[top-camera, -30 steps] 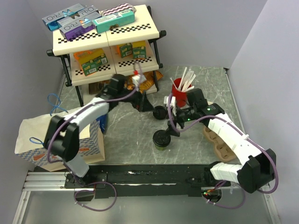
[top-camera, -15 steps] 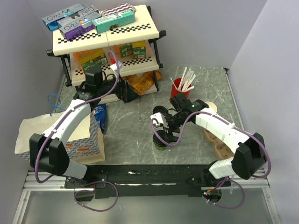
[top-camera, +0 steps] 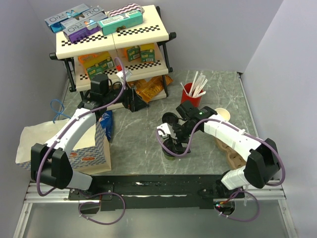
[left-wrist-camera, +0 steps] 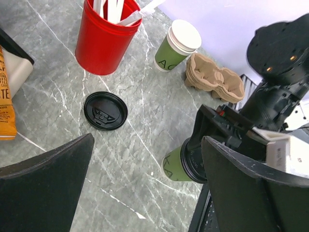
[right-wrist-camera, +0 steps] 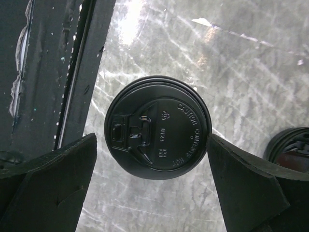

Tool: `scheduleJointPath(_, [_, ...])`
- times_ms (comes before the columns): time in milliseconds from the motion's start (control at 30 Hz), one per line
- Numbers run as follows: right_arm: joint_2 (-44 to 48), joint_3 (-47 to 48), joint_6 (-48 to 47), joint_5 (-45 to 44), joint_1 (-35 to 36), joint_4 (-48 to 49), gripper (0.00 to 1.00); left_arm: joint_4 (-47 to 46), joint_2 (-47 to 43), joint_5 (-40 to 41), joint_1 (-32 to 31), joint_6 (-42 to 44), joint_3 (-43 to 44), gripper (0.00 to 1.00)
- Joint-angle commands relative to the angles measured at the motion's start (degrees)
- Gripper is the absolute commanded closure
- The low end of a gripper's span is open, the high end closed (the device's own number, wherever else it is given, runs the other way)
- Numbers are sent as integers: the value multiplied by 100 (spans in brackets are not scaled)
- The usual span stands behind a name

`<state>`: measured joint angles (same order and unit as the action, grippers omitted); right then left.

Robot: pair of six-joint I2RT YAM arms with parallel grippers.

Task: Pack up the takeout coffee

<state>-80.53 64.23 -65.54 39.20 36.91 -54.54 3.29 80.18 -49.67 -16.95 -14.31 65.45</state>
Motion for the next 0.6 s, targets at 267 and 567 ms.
scheduleJointPath(267, [-191, 319, 49, -149, 115, -136, 10, -285, -222, -69, 78, -222, -85, 1])
scheduleJointPath(567, [327, 292, 612, -729, -77, 356, 21, -531, -117, -122, 95, -345, -24, 1])
